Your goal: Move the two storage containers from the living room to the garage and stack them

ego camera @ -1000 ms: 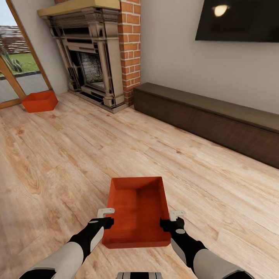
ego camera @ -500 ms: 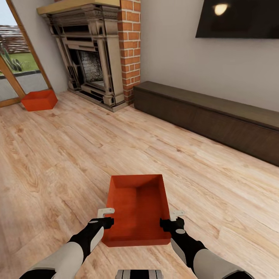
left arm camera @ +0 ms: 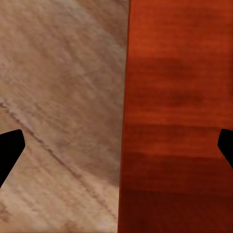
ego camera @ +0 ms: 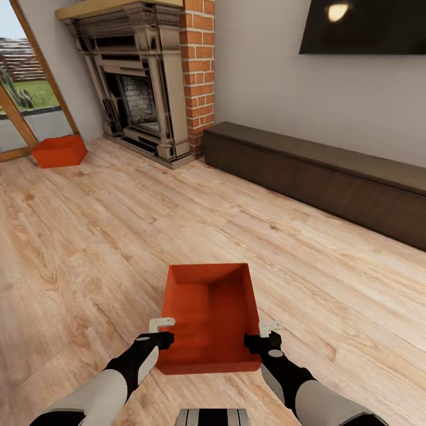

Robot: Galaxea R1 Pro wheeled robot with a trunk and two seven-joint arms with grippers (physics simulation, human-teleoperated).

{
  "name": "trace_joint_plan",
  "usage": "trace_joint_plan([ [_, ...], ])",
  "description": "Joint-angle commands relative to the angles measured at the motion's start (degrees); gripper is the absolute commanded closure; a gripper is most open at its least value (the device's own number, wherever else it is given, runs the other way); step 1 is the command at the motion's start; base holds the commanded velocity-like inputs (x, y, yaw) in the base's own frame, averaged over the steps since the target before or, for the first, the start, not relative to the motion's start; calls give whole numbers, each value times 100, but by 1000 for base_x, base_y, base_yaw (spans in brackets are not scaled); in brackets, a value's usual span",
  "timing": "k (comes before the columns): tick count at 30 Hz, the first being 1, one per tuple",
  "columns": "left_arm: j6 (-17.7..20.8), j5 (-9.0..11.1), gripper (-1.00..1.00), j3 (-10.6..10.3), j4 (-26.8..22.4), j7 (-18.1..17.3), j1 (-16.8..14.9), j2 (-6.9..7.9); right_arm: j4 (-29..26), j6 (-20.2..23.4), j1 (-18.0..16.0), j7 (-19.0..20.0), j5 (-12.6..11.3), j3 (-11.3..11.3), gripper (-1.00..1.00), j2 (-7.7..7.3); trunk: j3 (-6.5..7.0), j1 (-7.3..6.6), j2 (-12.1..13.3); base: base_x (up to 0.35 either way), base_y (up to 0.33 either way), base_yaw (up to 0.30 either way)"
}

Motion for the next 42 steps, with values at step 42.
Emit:
trace_joint_plan([
  [42, 30, 29, -100, 2, -12, 23, -1, -2, 5, -24, -4, -27, -70, 15, -100, -21, -76, 87, -162, 0, 0, 0],
])
